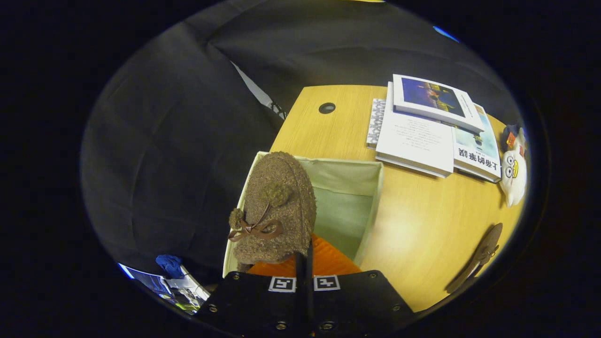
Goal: Open the storage box then place both shoes into the box .Put the left shoe in first, then the right shoe, with the right side of both shoes facing outward in a uniform manner.
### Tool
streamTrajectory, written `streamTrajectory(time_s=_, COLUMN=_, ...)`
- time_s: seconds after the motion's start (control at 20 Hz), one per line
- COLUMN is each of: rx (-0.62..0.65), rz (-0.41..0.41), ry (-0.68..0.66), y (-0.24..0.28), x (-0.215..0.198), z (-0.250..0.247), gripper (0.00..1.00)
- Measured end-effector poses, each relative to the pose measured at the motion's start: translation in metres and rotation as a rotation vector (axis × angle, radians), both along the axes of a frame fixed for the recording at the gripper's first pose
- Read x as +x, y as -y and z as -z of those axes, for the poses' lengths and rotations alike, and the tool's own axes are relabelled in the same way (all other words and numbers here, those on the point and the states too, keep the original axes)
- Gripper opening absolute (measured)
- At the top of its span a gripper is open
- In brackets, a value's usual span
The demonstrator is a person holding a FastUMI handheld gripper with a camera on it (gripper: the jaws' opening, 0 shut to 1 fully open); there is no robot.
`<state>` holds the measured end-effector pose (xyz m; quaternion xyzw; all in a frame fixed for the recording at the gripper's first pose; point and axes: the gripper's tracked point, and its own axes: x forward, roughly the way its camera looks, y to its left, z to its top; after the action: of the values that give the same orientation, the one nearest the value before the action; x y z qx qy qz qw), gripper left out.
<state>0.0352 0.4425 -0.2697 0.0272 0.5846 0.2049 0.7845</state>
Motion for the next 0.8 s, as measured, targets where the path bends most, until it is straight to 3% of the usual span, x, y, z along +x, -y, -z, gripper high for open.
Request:
streamTrajectory(time_s=0.35, rx=-0.11, rz=-0.012, ry=-0.07, y=-0.029, x=-0.008, z=0.058, gripper=0.0)
streamTrajectory(time_s=0.45, rx=-0.084, rz=-0.051, ry=-0.085, y=-0.041, x=-0.014, z=0.058, gripper=0.07)
streamTrajectory(time_s=0.7, rx=-0.076, rz=-0.098, ry=-0.014, y=-0.036, x=-0.004, z=0.039, gripper=0.99)
streamTrajectory(time_s=0.8, rx=-0.053, rz=-0.103, ry=-0.003, y=-0.032, x=-0.001, z=0.027, gripper=1.0)
